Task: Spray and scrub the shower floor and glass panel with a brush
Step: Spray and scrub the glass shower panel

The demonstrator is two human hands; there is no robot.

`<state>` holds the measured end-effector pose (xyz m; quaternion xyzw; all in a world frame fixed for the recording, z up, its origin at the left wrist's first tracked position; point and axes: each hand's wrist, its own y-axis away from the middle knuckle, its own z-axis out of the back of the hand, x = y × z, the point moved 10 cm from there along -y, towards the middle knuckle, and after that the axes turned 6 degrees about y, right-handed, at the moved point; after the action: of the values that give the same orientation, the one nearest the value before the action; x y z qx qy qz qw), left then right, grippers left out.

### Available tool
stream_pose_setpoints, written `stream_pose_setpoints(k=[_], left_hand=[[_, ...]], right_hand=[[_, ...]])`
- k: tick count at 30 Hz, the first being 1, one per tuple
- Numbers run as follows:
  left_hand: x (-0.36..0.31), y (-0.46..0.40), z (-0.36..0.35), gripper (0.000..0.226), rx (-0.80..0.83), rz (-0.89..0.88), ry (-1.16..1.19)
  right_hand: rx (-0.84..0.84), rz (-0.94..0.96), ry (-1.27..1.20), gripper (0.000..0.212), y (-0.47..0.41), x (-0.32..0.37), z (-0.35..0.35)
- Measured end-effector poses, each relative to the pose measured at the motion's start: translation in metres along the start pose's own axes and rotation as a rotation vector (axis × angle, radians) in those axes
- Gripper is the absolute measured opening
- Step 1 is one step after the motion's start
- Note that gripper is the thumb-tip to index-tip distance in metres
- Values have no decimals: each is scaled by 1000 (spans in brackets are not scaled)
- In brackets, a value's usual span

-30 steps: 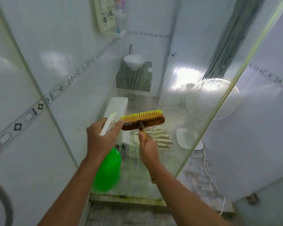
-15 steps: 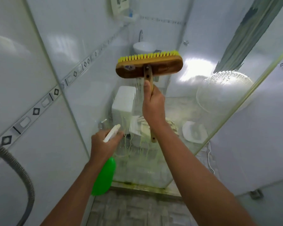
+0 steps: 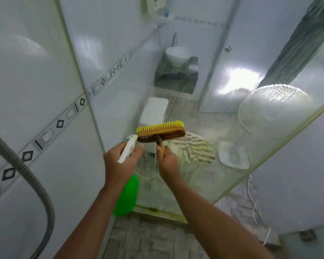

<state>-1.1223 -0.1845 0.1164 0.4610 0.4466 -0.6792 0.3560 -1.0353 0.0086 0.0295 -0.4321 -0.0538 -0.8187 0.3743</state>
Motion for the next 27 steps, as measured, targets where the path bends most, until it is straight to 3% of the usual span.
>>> stream_pose_setpoints(k=[3,7,10,13,15,18,23,27], left_hand=[[4,-7,8,31,-8,8,-17],[15,-8,17,35,2,25,-61],[20,-3,14,33,18,42,-82],[25,-1,10,32,22,60,-83],[29,1,8,33,29,66,-79],[40,3,1,35,53,109,-42],[45,9,-18,40,124,153,-53],[47,13,-28,34,141,181,-64]], right_hand=[[145,-76,97,52,30,-60,-44],[118,-79,97,62,27,-56,-46],[35,-12,6,64,6,-12,-32],[-147,54,-144,50,-19,33,5],[-227,80,-222,40,-31,42,26],[-220,99,-193,34,-27,17,20],[-74,-179,-138,54,43,-107,-55],[-87,-381,-211,50,74,-150,-51]])
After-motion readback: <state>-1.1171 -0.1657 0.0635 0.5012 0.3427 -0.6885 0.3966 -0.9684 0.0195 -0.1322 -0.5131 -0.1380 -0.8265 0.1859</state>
